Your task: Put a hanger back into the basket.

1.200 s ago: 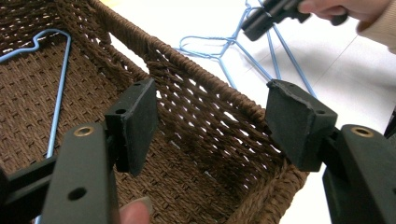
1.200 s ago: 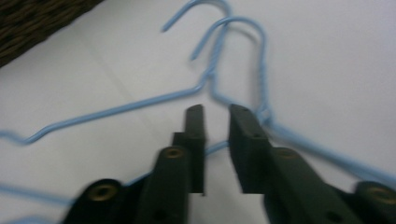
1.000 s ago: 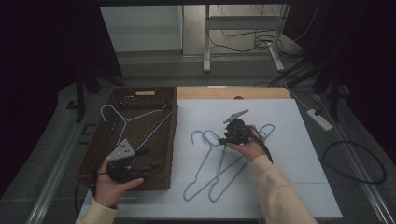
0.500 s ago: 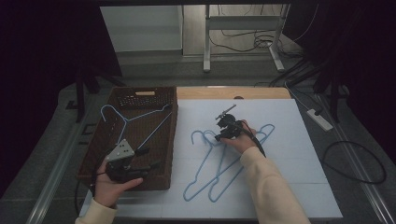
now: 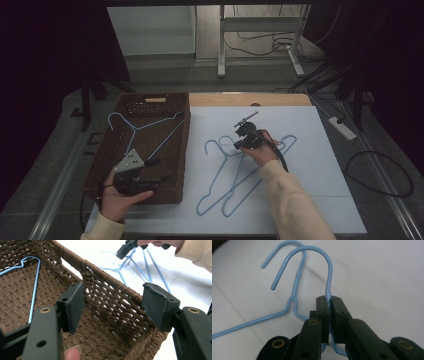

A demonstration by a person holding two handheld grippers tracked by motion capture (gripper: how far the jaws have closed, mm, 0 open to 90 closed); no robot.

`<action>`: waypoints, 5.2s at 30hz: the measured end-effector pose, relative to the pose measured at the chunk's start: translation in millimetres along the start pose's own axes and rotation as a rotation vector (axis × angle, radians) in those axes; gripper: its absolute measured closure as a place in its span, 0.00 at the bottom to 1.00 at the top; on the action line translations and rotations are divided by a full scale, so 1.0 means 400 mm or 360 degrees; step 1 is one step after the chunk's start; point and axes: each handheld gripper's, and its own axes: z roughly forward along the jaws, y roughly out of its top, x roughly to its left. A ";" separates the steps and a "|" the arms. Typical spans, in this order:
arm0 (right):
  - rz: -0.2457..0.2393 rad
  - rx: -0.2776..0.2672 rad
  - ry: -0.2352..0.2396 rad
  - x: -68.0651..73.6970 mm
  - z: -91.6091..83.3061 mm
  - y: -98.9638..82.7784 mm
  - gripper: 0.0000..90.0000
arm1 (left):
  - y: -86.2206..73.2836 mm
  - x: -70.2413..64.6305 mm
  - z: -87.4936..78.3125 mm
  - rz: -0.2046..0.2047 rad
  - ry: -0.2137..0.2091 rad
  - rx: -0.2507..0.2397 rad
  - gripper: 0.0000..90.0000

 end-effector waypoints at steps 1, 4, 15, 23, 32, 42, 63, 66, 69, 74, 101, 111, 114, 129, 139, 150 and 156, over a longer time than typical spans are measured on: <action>0.0009 -0.0022 0.0006 0.000 -0.011 -0.004 0.96 | 0.000 -0.001 0.000 0.0002 0.0000 0.0000 0.38; 0.0028 -0.0125 0.0014 0.006 -0.056 -0.025 0.96 | 0.002 -0.004 0.001 0.0005 0.0000 0.0003 0.38; 0.0062 -0.0353 0.0041 0.037 -0.147 -0.101 0.96 | 0.000 -0.001 0.004 -0.0013 0.0007 0.0016 0.38; 0.0124 -0.0432 0.0043 0.059 -0.184 -0.155 0.96 | 0.004 -0.010 0.012 -0.0018 -0.0012 0.0016 0.38; 0.0157 -0.0472 0.0063 0.076 -0.199 -0.184 0.96 | 0.016 -0.031 0.022 0.0003 -0.0038 0.0024 0.38; 0.0160 -0.0505 0.0066 0.080 -0.206 -0.190 0.96 | 0.035 -0.058 0.042 0.0021 -0.0055 0.0034 0.37; 0.0171 -0.0553 0.0075 0.092 -0.212 -0.191 0.96 | 0.095 -0.138 0.146 0.0099 -0.0193 0.0117 0.37; 0.0168 -0.0553 0.0076 0.094 -0.211 -0.190 0.96 | 0.097 -0.140 0.156 0.0092 -0.0214 0.0121 0.37; 0.0162 -0.0555 0.0075 0.096 -0.210 -0.189 0.96 | 0.098 -0.143 0.164 0.0085 -0.0224 0.0123 0.37; 0.0170 -0.0558 0.0078 0.097 -0.210 -0.189 0.96 | 0.102 -0.153 0.181 0.0086 -0.0247 0.0138 0.37; 0.0164 -0.0596 0.0090 0.103 -0.224 -0.193 0.96 | 0.097 -0.283 0.382 0.0122 -0.0361 0.0389 0.37; 0.0163 -0.0600 0.0098 0.100 -0.224 -0.195 0.96 | 0.086 -0.287 0.435 0.0046 -0.0460 0.0478 0.68; 0.0161 -0.0607 0.0095 0.098 -0.227 -0.197 0.96 | 0.085 -0.283 0.439 0.0009 -0.0469 0.0491 0.88; 0.0146 -0.0852 0.0128 0.087 -0.304 -0.269 0.60 | 0.096 -0.264 0.402 -0.0145 -0.0547 0.0339 0.96; 0.0156 -0.0990 0.0062 0.065 -0.355 -0.383 0.46 | 0.126 -0.268 0.359 -0.0142 -0.0609 0.0234 0.96; 0.0176 -0.1024 -0.0018 0.033 -0.376 -0.436 0.45 | 0.152 -0.253 0.302 -0.0133 -0.0602 0.0115 0.96; 0.0222 -0.1039 -0.0032 0.017 -0.381 -0.452 0.45 | 0.169 -0.242 0.264 -0.0137 -0.0577 0.0039 0.96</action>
